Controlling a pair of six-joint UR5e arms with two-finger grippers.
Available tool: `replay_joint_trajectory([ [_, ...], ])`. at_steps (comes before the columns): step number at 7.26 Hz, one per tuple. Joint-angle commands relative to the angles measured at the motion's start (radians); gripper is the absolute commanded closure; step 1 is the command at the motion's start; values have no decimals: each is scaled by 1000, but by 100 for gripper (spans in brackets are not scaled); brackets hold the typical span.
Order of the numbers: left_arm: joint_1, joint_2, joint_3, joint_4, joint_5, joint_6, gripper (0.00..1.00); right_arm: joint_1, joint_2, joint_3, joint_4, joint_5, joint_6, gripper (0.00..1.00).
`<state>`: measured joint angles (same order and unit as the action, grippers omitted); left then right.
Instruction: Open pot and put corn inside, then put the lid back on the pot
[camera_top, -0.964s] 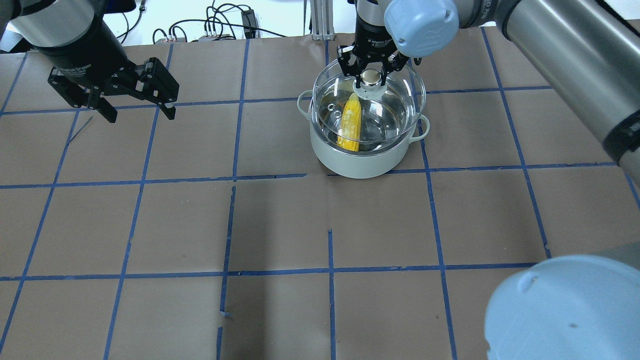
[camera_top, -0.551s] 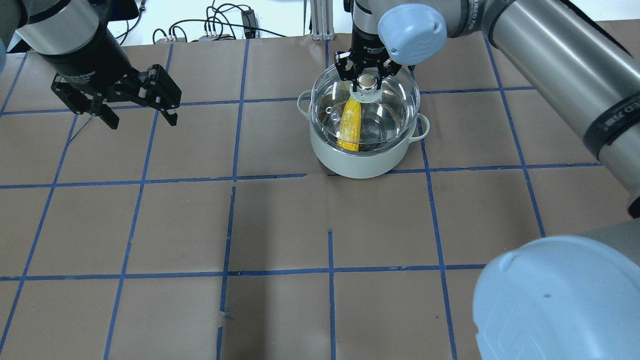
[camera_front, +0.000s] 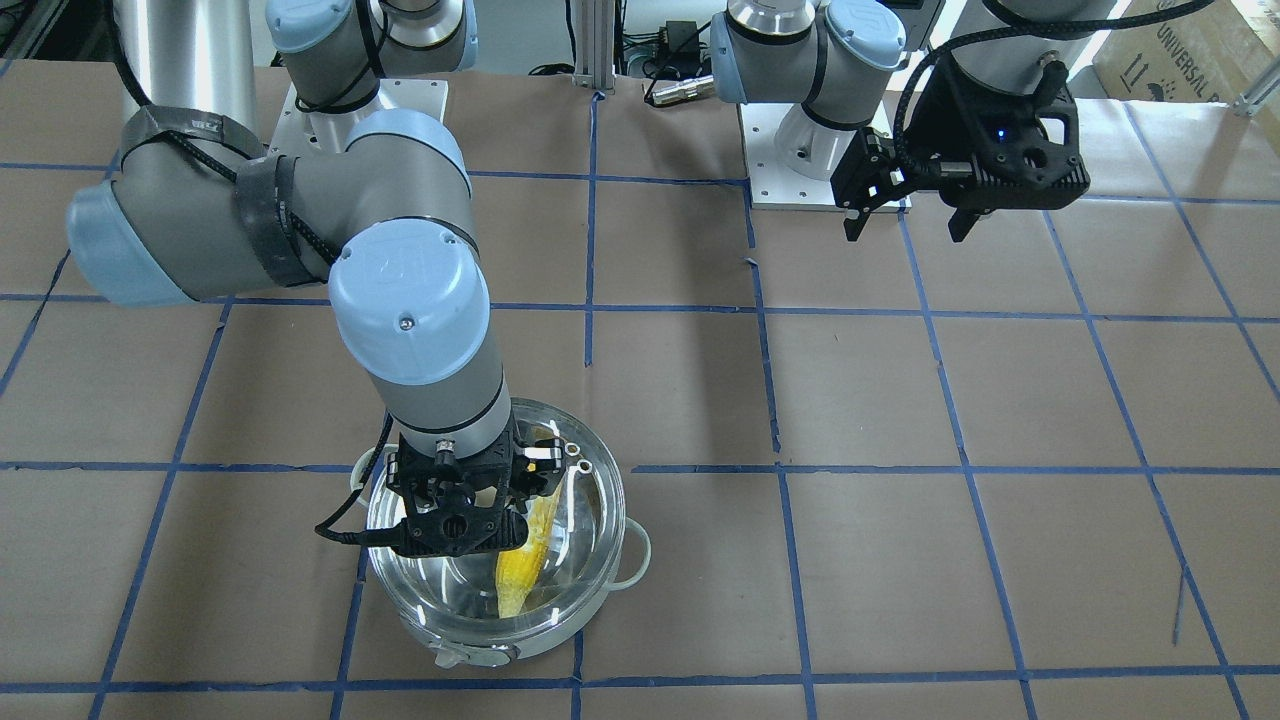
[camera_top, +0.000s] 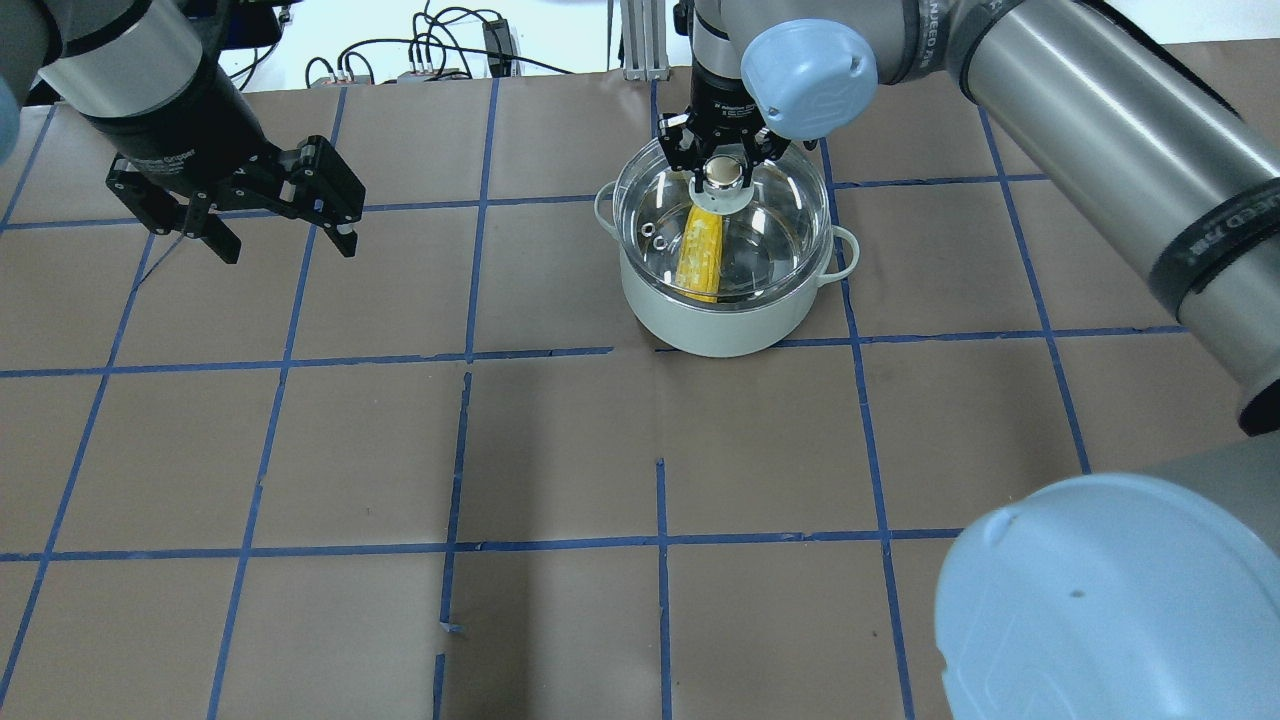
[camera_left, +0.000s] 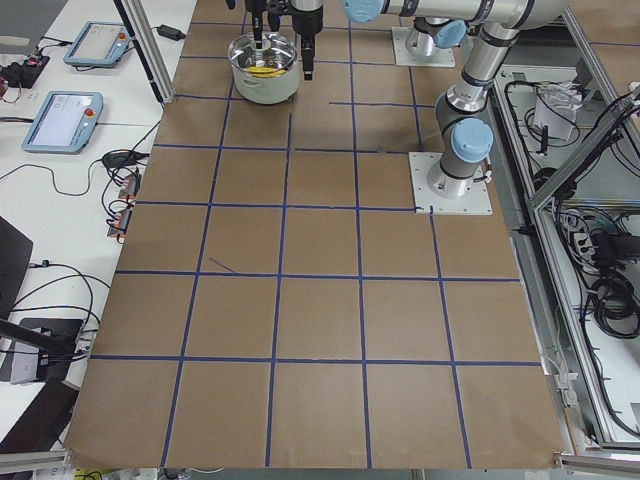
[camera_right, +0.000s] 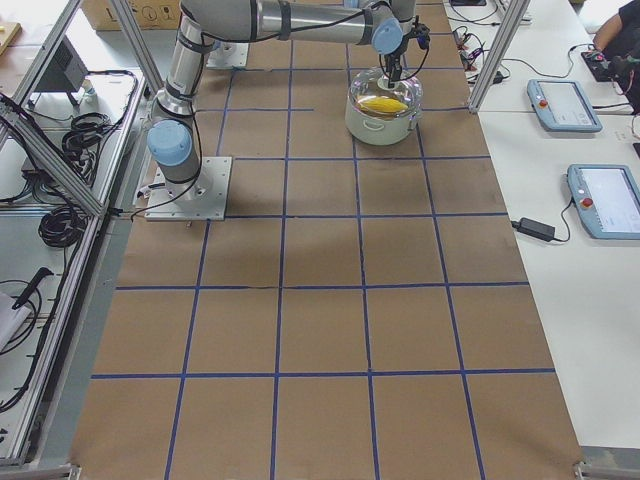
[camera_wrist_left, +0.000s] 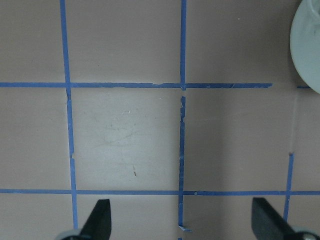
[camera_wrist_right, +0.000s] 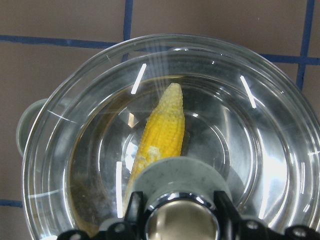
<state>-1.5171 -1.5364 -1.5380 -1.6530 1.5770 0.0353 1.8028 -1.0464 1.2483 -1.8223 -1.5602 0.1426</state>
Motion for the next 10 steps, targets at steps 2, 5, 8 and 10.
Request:
replay_joint_trajectory([
  [2, 0, -2, -1, 1, 0, 0, 0, 1, 3, 0, 0, -9, -3, 74],
  [5, 0, -4, -1, 1, 0, 0, 0, 1, 3, 5, 0, -8, -3, 74],
  [8, 0, -2, -1, 2, 0, 0, 0, 1, 2, 6, 0, -12, 0, 58],
  [10, 0, -2, -1, 2, 0, 0, 0, 1, -6, 8, 3, -17, 2, 59],
])
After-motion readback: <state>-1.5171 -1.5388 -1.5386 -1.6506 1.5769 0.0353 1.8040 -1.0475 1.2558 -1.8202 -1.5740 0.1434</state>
